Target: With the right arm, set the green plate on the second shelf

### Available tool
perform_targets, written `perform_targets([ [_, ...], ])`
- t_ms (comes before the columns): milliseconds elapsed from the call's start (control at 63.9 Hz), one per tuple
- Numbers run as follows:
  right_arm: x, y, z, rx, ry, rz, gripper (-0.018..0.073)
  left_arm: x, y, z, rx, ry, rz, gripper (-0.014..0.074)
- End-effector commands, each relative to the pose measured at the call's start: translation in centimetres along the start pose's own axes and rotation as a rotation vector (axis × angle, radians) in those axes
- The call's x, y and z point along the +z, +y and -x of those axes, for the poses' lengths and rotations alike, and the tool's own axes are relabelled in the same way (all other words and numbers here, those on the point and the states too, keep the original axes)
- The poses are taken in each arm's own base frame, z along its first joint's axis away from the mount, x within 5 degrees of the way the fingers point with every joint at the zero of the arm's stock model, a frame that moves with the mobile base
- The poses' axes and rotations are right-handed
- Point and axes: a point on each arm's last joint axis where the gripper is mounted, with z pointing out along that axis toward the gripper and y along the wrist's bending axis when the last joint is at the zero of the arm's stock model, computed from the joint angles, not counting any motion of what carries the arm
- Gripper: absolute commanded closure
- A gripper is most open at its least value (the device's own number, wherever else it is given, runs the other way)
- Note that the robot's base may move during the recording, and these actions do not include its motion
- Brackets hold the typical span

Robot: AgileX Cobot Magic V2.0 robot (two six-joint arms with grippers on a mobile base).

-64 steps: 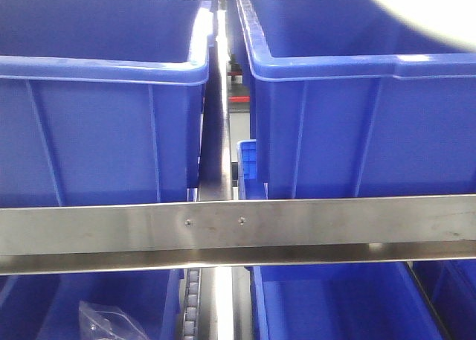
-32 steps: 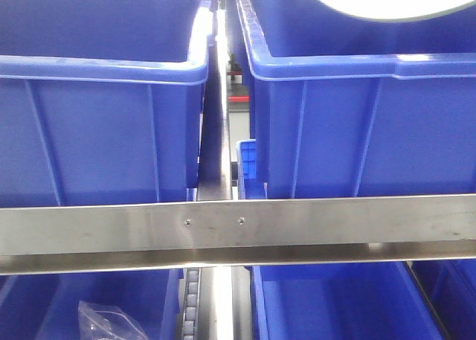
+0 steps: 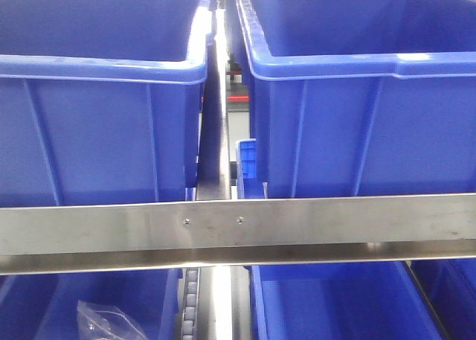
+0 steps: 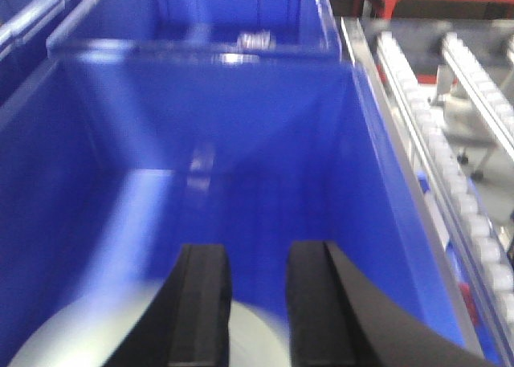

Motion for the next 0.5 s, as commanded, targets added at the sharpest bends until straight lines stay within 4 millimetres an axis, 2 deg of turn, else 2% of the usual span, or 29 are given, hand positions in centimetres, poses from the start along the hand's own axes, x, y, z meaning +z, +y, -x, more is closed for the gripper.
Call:
perform_targets([
  [0, -2.5, 0.1, 3.8, 0.004, -0.167, 0.008, 0.0307, 0.0, 0.0, -0.6, -0.007, -0.056, -0.011, 0.0465],
  [156, -5.4, 0.1, 4.2, 0.004, -0.088, -0.009, 0.055, 0.0, 0.0, -0.6, -0.007, -0.056, -0.011, 0.0465],
  [250, -7.3, 0.1, 3.9, 0.005, -0.073, -0.013, 0.0529, 0.0, 0.0, -0.6, -0.007, -0.056, -0.011, 0.0465],
  [360, -10.1, 0.2, 3.3, 0.004, -0.169, 0.0, 0.0529, 0.0, 0.0, -0.6, -0.007, -0.056, -0.011, 0.0465],
  [485, -13.1, 0.3, 1.1, 0.003, -0.249, 0.013, 0.0529, 0.0, 0.0, -0.6, -0.007, -0.056, -0.011, 0.0465],
])
